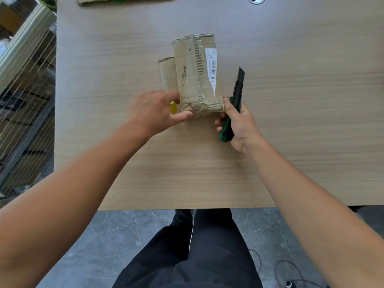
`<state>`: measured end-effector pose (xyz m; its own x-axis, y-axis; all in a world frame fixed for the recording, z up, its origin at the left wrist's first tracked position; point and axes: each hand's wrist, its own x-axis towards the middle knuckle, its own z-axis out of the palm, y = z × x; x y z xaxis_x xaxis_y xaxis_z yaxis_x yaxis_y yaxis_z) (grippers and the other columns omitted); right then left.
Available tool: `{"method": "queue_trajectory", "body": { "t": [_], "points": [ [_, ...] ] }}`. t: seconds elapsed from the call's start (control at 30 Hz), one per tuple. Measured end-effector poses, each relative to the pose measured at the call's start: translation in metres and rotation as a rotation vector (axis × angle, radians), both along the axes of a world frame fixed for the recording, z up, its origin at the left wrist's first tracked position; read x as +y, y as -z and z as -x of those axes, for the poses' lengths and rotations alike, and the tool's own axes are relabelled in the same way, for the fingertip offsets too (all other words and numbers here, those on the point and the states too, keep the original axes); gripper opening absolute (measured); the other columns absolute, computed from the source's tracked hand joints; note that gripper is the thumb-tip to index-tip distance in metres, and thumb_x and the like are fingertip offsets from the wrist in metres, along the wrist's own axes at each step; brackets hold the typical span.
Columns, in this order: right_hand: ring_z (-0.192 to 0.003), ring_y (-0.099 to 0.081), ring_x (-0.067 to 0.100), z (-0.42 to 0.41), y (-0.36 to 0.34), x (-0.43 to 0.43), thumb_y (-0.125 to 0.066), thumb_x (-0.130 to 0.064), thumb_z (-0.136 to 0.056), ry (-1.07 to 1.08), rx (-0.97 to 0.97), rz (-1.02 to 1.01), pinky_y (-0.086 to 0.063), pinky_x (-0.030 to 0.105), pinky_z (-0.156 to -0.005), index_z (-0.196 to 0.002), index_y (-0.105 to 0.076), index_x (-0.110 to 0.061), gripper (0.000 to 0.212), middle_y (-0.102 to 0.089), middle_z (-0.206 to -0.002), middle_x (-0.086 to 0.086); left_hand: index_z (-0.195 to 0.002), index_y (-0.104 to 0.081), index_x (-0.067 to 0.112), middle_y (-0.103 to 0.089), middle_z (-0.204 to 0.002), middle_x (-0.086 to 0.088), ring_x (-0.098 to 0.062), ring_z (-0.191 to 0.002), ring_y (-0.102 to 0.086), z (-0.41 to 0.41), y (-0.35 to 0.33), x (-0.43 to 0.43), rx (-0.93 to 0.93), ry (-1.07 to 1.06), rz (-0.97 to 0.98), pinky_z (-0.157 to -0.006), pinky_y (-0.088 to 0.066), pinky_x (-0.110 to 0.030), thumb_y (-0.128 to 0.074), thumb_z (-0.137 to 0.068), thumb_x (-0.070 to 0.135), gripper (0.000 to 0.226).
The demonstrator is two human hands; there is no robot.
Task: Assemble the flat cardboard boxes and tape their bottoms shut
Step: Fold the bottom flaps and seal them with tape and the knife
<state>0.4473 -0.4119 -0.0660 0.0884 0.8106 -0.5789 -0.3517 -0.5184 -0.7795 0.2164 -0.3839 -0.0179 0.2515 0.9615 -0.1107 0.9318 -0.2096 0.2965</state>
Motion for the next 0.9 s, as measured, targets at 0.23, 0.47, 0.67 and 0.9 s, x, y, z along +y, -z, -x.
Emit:
{"method": "queue_trajectory", "body": {
  "t": [0.23,0.47,0.67,0.9],
  "points": [
    [-0.055,-0.058,0.021,0.009,-0.011,-0.019,-0.067,-0.038,-0.097,0.034,-0.359,-0.260,-0.049,0.031,-0.051,-0.105,-0.063,-0.028,0.013,-0.057,-0.074,0.000,-0.094,-0.060,0.031,-0.062,-0.079,0.005,-0.026,-0.082,-0.063,-0.004,-0.003,0.000,-0.003,-0.014,0.055,-0.068,-0.045,-0.035,-0.062,-0.079,0.071,0.043],
    [-0.065,-0.053,-0.002,-0.010,-0.011,-0.009,-0.074,-0.045,-0.088,-0.253,-0.737,-0.472,-0.039,0.018,-0.061,-0.088,-0.054,-0.031,0.024,-0.058,-0.072,-0.019,-0.089,-0.058,0.035,-0.065,-0.079,0.005,-0.023,-0.076,-0.059,0.004,0.005,0.008,0.005,0.046,0.033,-0.062,-0.034,-0.031,-0.056,-0.075,0.080,0.047],
    [-0.064,-0.050,0.013,-0.031,-0.030,0.014,-0.075,-0.048,-0.087,-0.435,-0.852,-0.439,-0.045,0.037,-0.062,-0.092,-0.053,-0.014,0.040,-0.057,-0.072,-0.002,-0.094,-0.059,0.036,-0.057,-0.076,0.008,-0.018,-0.074,-0.049,0.002,-0.002,0.012,0.035,0.029,0.079,-0.062,-0.033,-0.031,-0.053,-0.074,0.085,0.053],
    [-0.086,-0.053,0.022,0.035,-0.094,-0.010,-0.045,-0.036,-0.101,-0.407,-0.740,-0.399,-0.044,0.037,-0.074,-0.097,-0.045,-0.018,0.019,-0.054,-0.093,0.007,-0.101,-0.062,0.033,-0.056,-0.081,0.008,-0.017,-0.079,-0.049,-0.008,-0.012,0.001,-0.024,-0.021,0.140,-0.068,-0.035,-0.032,-0.057,-0.081,0.076,0.048]
  ]
}}
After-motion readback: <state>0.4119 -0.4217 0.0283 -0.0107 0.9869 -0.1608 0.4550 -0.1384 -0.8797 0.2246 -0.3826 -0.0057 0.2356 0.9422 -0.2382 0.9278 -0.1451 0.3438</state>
